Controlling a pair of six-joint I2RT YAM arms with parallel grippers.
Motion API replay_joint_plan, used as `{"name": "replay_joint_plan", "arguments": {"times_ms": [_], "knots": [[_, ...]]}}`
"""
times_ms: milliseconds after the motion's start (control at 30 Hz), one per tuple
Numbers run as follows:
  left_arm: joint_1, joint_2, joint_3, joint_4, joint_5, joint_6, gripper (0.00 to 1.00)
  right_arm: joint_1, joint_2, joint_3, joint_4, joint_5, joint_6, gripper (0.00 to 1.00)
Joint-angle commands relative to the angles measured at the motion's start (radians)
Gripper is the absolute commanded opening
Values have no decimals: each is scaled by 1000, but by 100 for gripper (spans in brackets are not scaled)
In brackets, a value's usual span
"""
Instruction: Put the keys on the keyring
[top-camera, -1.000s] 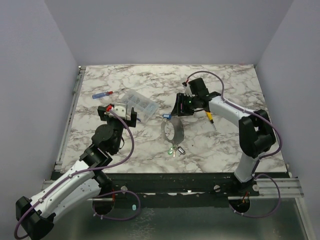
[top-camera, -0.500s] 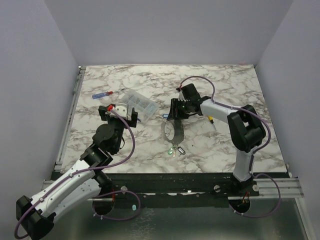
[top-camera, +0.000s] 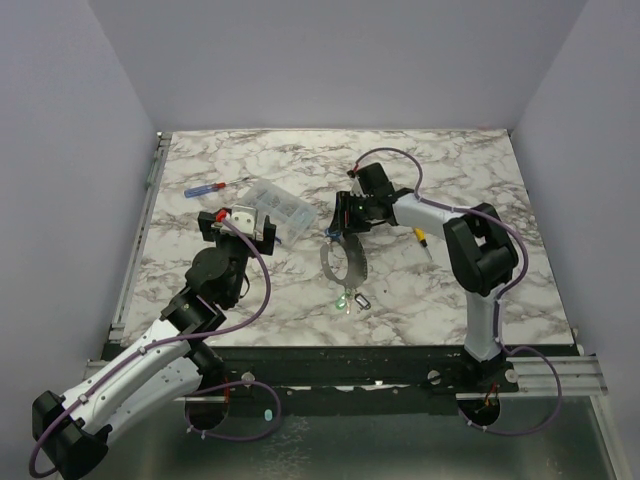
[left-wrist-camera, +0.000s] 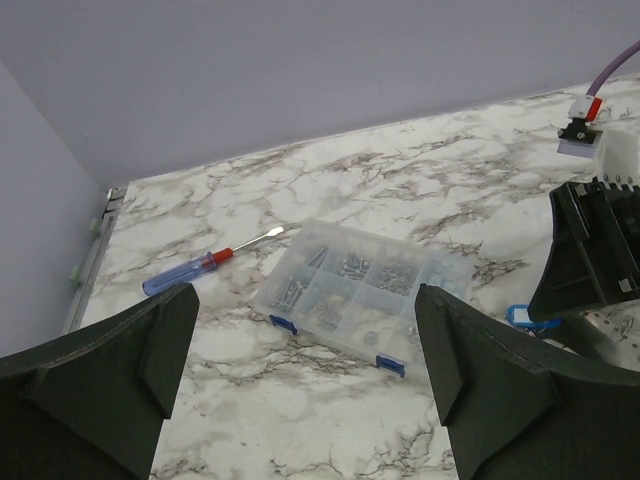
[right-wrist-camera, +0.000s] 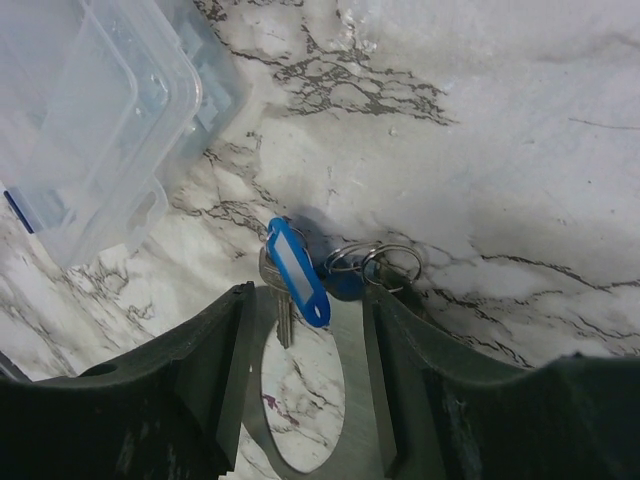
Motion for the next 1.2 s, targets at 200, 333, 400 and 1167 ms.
{"name": "replay_joint_plan", "arguments": {"times_ms": [200, 333, 400, 1167], "knots": [[7, -12, 4, -8, 18, 11, 97, 47, 38, 92, -46, 23, 6, 54], [8, -12, 5, -7, 21, 9, 97, 61, 34, 109, -99, 54, 17, 54], [8, -14, 5, -8, 21, 11, 97, 73, 35, 111, -105, 57, 19, 54], [9, -30, 2, -8, 23, 10, 98, 169, 11, 169, -133, 119, -49, 65]]}}
